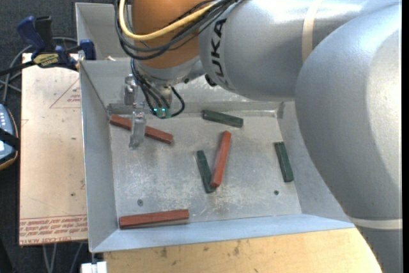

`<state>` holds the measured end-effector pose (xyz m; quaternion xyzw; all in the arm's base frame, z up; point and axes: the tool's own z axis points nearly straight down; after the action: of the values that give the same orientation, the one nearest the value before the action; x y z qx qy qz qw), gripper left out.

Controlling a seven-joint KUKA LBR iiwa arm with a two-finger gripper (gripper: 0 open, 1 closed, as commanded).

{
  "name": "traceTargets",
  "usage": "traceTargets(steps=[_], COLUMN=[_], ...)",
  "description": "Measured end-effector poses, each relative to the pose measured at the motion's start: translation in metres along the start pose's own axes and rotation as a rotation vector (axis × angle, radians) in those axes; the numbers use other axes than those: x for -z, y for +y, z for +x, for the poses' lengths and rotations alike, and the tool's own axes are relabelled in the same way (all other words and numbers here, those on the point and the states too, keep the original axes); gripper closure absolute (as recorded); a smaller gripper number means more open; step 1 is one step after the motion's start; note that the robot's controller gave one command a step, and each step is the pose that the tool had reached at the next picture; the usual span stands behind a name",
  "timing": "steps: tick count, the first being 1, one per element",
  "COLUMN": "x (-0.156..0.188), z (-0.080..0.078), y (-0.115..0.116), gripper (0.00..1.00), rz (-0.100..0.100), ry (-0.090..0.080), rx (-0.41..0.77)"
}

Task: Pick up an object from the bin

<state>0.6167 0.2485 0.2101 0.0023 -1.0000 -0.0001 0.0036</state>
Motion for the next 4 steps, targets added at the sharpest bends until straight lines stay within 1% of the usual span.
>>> traceTargets(steps=[1,2,3,4], x=[-0.099,-0.143,-0.139,-0.035], z=[-0.032,-0.028,-0.030,-0.024], y=[-0.051,-0.062,-0.062,-0.089], gripper=[0.00,0.00,1.00,1.00], rz=[0.000,0.000,-0.003,-0.005], ry=[-0.004,-0.003,-0.009,-0.017], rx=[-0.338,-0.353,-0.353,-0.373])
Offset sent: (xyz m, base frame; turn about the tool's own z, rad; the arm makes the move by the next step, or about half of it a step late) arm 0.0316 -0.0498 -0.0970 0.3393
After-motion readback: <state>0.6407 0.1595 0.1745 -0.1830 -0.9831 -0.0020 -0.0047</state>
